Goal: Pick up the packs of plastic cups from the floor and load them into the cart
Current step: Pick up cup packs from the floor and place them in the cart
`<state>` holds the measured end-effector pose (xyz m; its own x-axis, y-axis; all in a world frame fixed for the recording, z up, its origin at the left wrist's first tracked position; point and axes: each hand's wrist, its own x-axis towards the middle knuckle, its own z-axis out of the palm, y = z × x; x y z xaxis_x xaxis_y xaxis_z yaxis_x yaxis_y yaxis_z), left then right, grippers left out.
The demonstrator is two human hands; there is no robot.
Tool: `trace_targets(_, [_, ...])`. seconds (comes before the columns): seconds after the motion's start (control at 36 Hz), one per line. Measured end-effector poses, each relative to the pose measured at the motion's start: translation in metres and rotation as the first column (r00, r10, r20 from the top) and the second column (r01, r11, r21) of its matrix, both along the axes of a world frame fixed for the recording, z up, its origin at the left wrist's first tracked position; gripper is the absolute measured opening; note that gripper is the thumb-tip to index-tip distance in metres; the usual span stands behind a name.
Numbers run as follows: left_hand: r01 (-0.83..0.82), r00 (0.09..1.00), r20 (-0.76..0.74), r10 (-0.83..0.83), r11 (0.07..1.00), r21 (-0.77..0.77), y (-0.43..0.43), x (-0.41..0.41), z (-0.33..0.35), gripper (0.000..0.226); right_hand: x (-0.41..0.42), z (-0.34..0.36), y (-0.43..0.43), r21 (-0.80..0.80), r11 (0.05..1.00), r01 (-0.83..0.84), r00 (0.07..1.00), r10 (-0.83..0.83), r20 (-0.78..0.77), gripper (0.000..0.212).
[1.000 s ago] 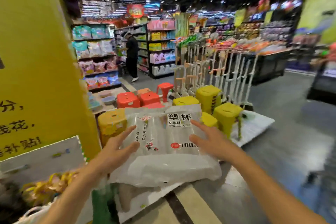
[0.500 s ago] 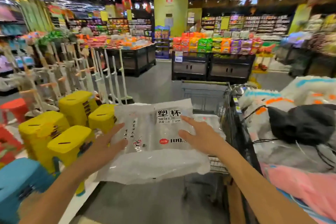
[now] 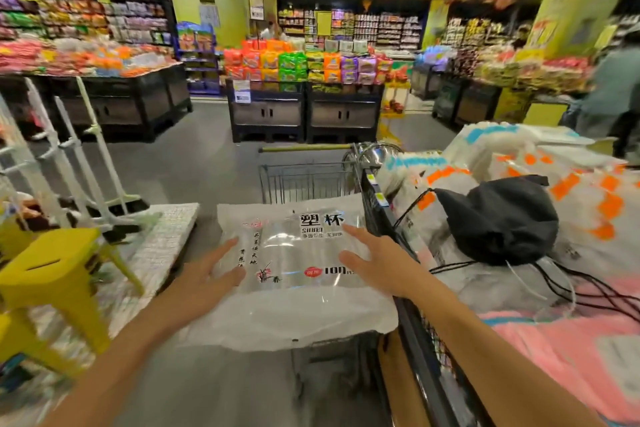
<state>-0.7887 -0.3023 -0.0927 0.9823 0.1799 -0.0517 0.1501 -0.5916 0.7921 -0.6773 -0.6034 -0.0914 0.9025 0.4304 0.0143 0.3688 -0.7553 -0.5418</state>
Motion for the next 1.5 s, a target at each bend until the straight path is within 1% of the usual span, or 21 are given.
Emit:
trace_targets(0.19, [0.065, 0.998, 0.008, -0.064, 0.994, -0.089, 0.048, 0.086, 0.002, 0.058, 0.069, 0.004, 0.045, -0.031, 0.998, 0.063, 0.998, -0.063, 0.007, 0.067])
trace_targets(0.25, [0.092, 0.996, 0.024, -0.09, 0.993, -0.077, 0.058, 0.111, 0.003, 0.057, 0.087, 0.002, 0.054, -0.033, 0.994, 0.103, 0.995, -0.103, 0.007, 0.066])
trace_targets(0.33, [0.11, 0.994, 0.009, -0.109, 0.991, -0.075, 0.071, 0.142, 0.001, 0.058, 0.107, 0.0, 0.063, -0.042, 0.987, 0.152, 0.988, -0.152, 0.006, 0.064])
trace_targets(0.42, [0.121, 0.993, 0.018, -0.12, 0.988, -0.097, 0.076, 0.168, -0.001, 0.057, 0.128, -0.004, 0.067, -0.043, 0.984, 0.175, 0.985, -0.175, 0.008, 0.065])
trace_targets(0.58, [0.179, 0.984, 0.025, -0.177, 0.98, -0.093, 0.081, 0.219, -0.017, 0.058, 0.171, -0.012, 0.069, -0.031, 0.981, 0.192, 0.981, -0.192, -0.008, 0.062])
trace_targets(0.75, [0.163, 0.986, -0.004, -0.164, 0.981, -0.102, 0.075, 0.278, -0.053, 0.06, 0.228, -0.035, 0.062, -0.044, 0.981, 0.188, 0.98, -0.19, -0.053, 0.062])
trace_targets(0.83, [0.138, 0.99, -0.028, -0.142, 0.985, -0.106, 0.065, 0.309, -0.079, 0.06, 0.265, -0.062, 0.058, -0.057, 0.982, 0.182, 0.979, -0.186, -0.085, 0.064])
trace_targets(0.94, [0.089, 0.989, -0.105, -0.101, 0.99, -0.114, 0.05, 0.353, -0.128, 0.064, 0.316, -0.113, 0.05, -0.08, 0.983, 0.165, 0.973, -0.176, -0.15, 0.067])
trace_targets(1.03, [0.022, 0.98, -0.196, -0.043, 0.994, -0.108, 0.034, 0.378, -0.171, 0.067, 0.347, -0.154, 0.045, -0.085, 0.981, 0.173, 0.955, -0.188, -0.228, 0.069])
trace_targets(1.11, [-0.015, 0.956, -0.291, -0.024, 0.991, -0.131, 0.016, 0.393, -0.216, 0.068, 0.366, -0.194, 0.04, -0.101, 0.978, 0.184, 0.941, -0.205, -0.27, 0.069])
trace_targets(1.22, [-0.06, 0.924, -0.383, 0.024, 0.995, -0.082, -0.007, 0.396, -0.273, 0.073, 0.375, -0.252, 0.03, -0.107, 0.974, 0.199, 0.92, -0.223, -0.321, 0.068])
trace_targets(1.31, [-0.05, 0.894, -0.447, 0.026, 0.998, -0.043, -0.027, 0.389, -0.31, 0.075, 0.368, -0.291, 0.017, -0.121, 0.973, 0.199, 0.905, -0.23, -0.357, 0.07])
trace_targets(1.39, [-0.034, 0.863, -0.505, -0.005, 0.997, -0.067, -0.043, 0.382, -0.334, 0.074, 0.353, -0.323, 0.004, -0.159, 0.965, 0.21, 0.871, -0.258, -0.418, 0.074])
trace_targets(1.44, [-0.02, 0.837, -0.546, -0.031, 0.996, -0.087, -0.053, 0.375, -0.349, 0.073, 0.343, -0.339, 0.0, -0.197, 0.953, 0.23, 0.833, -0.297, -0.467, 0.08])
trace_targets(1.5, [-0.014, 0.807, -0.588, -0.059, 0.993, -0.119, -0.058, 0.368, -0.362, 0.075, 0.335, -0.348, -0.001, -0.194, 0.944, 0.267, 0.789, -0.33, -0.518, 0.083])
